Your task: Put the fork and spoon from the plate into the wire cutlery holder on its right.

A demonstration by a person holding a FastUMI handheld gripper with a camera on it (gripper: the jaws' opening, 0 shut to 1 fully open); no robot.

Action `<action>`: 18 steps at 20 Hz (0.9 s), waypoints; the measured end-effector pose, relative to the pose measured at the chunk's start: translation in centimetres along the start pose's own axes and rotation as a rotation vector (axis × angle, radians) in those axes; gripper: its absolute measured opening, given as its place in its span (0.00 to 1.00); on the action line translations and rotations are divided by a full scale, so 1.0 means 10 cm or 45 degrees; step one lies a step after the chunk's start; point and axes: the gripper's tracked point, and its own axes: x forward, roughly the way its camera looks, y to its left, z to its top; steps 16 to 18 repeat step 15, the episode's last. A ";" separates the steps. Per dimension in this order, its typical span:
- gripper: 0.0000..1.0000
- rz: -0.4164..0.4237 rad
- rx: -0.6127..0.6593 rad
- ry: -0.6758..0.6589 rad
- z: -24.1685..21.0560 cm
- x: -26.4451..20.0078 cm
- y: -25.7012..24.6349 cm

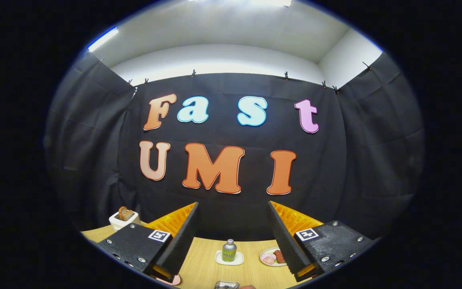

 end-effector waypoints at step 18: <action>0.98 0.014 -0.018 -0.103 0.06 -0.09 -0.03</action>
